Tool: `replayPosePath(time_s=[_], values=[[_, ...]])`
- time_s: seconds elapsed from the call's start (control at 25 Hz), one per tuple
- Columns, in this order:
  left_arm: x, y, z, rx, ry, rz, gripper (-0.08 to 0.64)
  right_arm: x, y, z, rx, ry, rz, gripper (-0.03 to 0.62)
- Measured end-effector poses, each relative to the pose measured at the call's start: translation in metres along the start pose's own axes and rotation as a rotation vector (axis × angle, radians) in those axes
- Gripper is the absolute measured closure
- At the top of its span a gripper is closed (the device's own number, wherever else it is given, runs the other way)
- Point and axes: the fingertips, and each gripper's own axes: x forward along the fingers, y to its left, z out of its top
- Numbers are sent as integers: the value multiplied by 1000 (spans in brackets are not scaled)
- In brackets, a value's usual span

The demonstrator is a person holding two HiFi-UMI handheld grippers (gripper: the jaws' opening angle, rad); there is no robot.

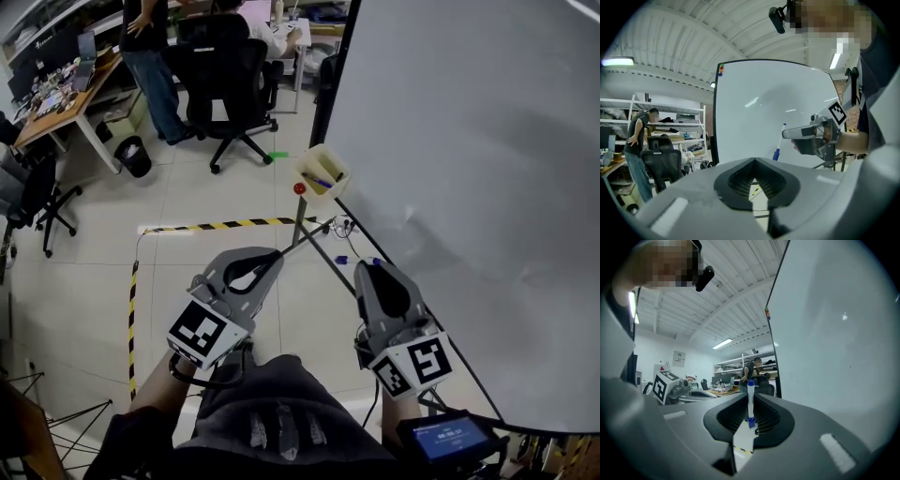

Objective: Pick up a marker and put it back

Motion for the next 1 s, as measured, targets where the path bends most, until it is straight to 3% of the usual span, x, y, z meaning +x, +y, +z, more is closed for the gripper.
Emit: replayPosePath(time_s=[0.32, 1.0], values=[[21, 32, 0, -26, -46, -9, 554, 25, -15, 2, -28, 4, -36, 552], [71, 168, -10, -20, -109, -142, 554, 142, -39, 21, -75, -35, -219, 552]])
